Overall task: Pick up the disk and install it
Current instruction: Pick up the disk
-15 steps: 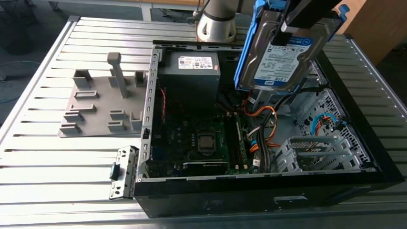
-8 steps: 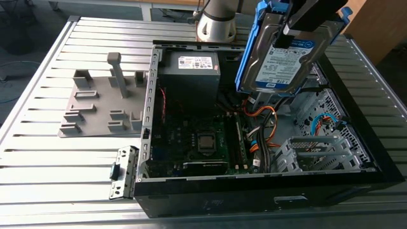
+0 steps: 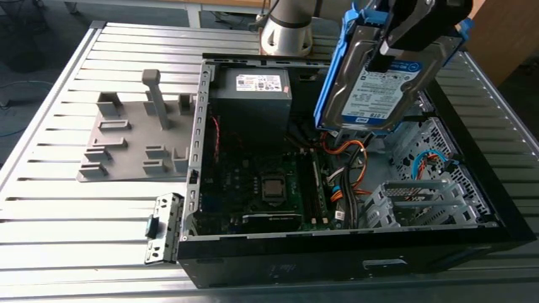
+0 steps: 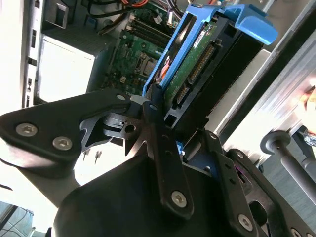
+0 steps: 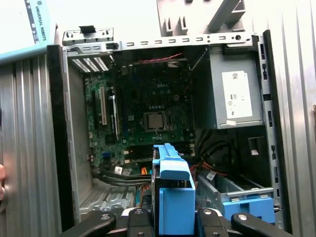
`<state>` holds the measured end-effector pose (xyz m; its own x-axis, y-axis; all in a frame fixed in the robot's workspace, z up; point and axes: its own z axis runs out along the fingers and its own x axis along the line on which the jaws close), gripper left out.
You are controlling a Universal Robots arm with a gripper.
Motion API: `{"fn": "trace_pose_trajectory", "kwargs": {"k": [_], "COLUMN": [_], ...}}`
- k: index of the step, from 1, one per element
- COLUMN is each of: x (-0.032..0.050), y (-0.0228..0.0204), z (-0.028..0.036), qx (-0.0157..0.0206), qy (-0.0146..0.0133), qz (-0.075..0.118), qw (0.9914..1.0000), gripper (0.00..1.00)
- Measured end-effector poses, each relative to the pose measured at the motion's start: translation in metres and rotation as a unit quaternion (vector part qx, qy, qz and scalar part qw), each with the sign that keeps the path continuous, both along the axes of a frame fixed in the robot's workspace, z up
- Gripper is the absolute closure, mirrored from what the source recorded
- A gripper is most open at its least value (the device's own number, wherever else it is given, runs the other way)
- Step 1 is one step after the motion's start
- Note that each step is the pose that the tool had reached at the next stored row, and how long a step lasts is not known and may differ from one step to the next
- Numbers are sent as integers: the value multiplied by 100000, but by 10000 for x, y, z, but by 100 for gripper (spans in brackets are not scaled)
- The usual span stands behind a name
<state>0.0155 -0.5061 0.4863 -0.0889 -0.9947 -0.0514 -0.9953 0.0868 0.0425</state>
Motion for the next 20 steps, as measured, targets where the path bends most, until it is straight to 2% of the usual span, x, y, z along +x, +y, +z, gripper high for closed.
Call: {"fn": "trace_pose_trajectory", "kwargs": {"k": [8,10,12,17,20], "x": [15,19,29,59,103], "y": [-263,-315,-338,-348,-364], "z": [-27,-35,-48,-102,-118], "qx": [3,-3,-5,0,-26], "qy": [-1,1,1,15,26], "qz": [1,6,84,1195,1324], "qw": [100000,100000,100000,99993,99991], "gripper": [64,64,64,64,64]}}
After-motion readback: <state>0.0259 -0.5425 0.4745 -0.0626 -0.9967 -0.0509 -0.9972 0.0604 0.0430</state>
